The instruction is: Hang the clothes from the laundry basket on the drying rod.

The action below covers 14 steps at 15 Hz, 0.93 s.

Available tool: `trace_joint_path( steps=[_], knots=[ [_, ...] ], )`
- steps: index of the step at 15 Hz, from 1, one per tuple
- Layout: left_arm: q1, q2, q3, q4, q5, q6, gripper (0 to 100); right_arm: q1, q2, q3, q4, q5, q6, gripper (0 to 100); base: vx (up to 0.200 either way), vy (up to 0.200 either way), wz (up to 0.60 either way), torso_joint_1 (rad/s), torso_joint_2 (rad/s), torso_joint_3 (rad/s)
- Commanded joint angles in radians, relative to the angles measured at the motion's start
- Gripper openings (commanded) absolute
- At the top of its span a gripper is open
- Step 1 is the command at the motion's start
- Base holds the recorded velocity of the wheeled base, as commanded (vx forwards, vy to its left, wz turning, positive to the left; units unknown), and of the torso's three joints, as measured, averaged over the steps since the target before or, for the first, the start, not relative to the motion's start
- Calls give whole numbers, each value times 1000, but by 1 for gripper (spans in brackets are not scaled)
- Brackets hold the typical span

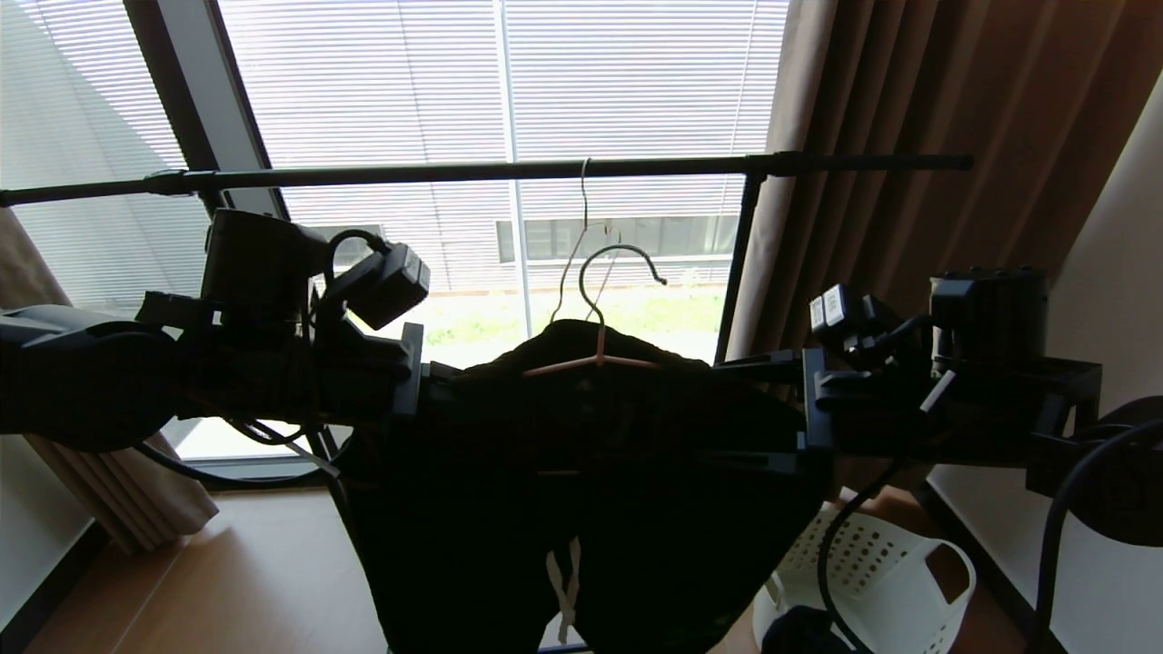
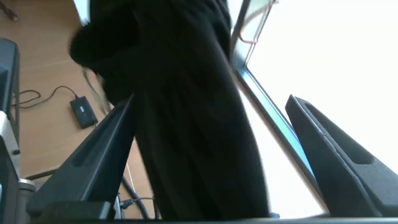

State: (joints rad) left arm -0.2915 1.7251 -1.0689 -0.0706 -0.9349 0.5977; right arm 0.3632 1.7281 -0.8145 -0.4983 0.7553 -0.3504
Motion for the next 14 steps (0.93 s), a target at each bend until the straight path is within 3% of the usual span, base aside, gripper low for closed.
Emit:
trace_joint_path(
  steps=[1,6,10,14],
  knots=[
    [15,-36,17,2,1,-1,0,-49,-22,44,-5,9,-15,100,0,0,0,0,0,0],
    [38,-56,33,0,-1,-7,0,-142,-38,176,-8,71,-68,100,0,0,0,0,0,0],
    [38,-67,38,0,-1,-16,0,-217,31,228,-9,173,-130,100,0,0,0,0,0,0],
    [37,-65,30,0,1,-22,0,-228,116,236,-74,176,-145,100,0,0,0,0,0,0]
  ],
)
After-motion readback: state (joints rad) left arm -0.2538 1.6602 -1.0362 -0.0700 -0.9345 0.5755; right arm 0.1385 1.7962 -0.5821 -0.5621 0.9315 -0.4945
